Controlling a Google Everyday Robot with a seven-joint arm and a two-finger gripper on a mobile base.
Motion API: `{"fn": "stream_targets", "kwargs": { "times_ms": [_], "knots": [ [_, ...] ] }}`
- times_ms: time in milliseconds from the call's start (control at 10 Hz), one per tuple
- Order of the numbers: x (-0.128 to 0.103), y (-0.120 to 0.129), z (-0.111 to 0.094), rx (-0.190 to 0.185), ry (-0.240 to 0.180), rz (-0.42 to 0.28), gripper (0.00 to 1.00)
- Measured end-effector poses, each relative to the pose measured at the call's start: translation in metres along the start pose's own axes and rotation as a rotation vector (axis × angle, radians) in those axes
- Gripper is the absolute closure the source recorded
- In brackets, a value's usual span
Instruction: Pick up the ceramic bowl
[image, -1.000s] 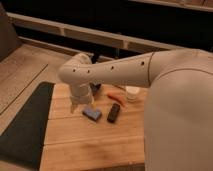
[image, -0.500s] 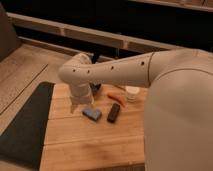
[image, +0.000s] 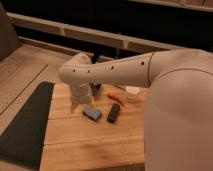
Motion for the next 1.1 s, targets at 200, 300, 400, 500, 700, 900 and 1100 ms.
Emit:
{"fn": "stream_targets", "kwargs": {
  "times_ms": [200,300,400,500,700,900,1100],
  "knots": [
    [0.000,0.000,0.000,0.000,0.000,0.000,0.35],
    [0.000,0.000,0.000,0.000,0.000,0.000,0.35],
    [0.000,0.000,0.000,0.003,-0.001,-0.001,0.35],
    [-0.002,-0.002,0.001,0.010,-0.006,0.001,0.35],
    [-0.029,-0.025,-0.002,0.051,-0.093,0.014,0.35],
    [-0.064,-0.031,-0.020,0.038,-0.246,-0.020,0.35],
    [-0.096,-0.037,-0.049,-0.018,-0.400,-0.047,0.35]
  ]
}}
